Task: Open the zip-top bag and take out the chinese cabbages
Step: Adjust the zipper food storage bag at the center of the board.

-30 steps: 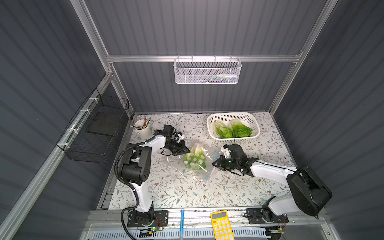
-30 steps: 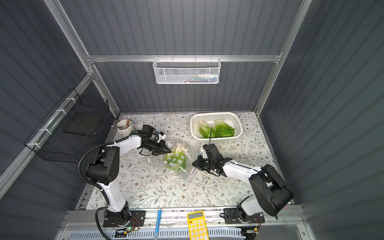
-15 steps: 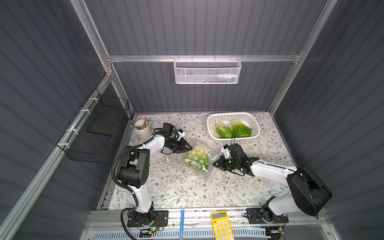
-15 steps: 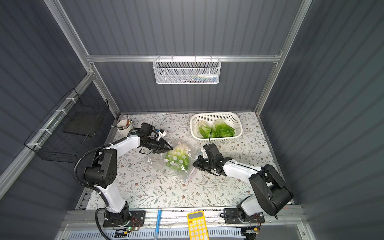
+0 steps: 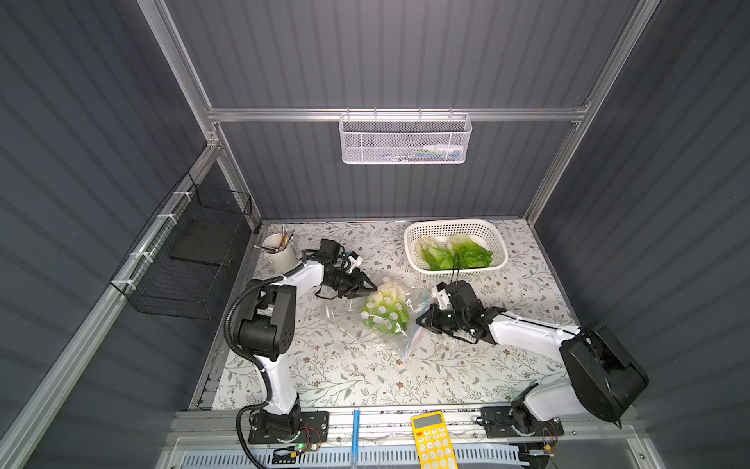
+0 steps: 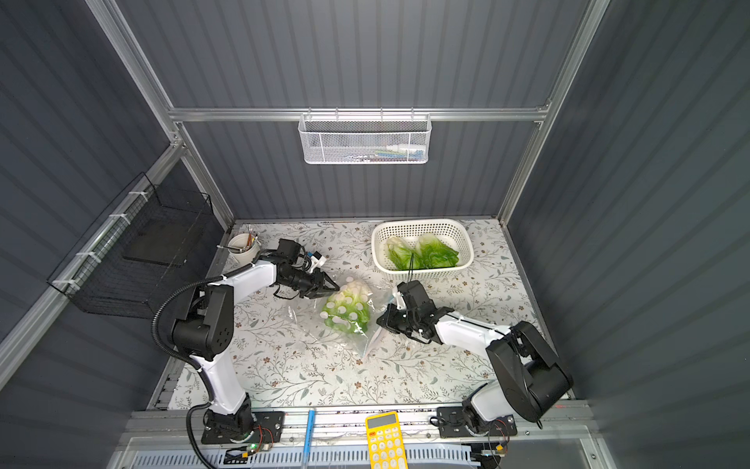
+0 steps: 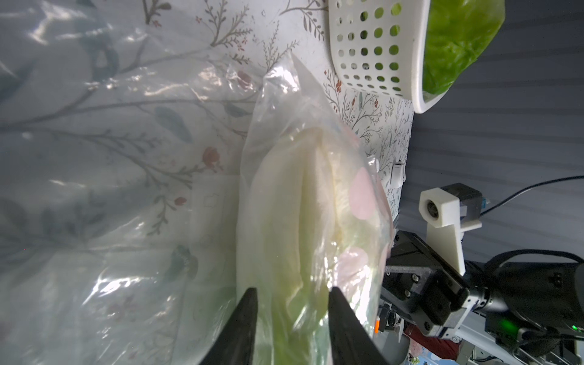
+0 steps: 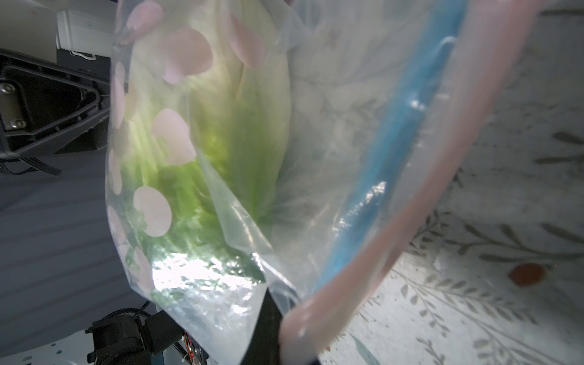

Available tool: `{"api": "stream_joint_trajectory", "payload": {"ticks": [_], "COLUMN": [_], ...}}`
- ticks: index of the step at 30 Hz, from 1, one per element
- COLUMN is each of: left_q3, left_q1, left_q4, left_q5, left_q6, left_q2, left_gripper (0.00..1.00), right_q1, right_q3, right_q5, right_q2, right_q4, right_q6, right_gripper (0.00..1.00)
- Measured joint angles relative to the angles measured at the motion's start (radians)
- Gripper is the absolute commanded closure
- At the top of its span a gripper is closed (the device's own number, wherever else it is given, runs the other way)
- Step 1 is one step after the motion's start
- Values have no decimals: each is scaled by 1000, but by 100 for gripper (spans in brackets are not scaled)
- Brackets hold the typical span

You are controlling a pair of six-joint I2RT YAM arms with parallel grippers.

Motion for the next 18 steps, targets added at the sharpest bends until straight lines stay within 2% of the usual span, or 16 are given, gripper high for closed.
{"api": "stream_joint_trajectory", "payload": {"ticks": [4, 9, 18], "left_q3": [11, 11, 11], "left_q1": [0, 0, 0], "left_q4": [1, 1, 1], "left_q5": [0, -1, 4], "left_q6": [0, 0, 1], "left_q2": [1, 1, -7], "left_gripper": [86, 99, 100], "right_q1": [0, 0, -5], "right_q3": [0, 5, 13], "right_q5": [-3, -6, -7], "right_q2": [0, 1, 2], "right_q4": [0, 0, -5], "right_q6": [0, -6, -15], "right_gripper": [100, 100, 100]}}
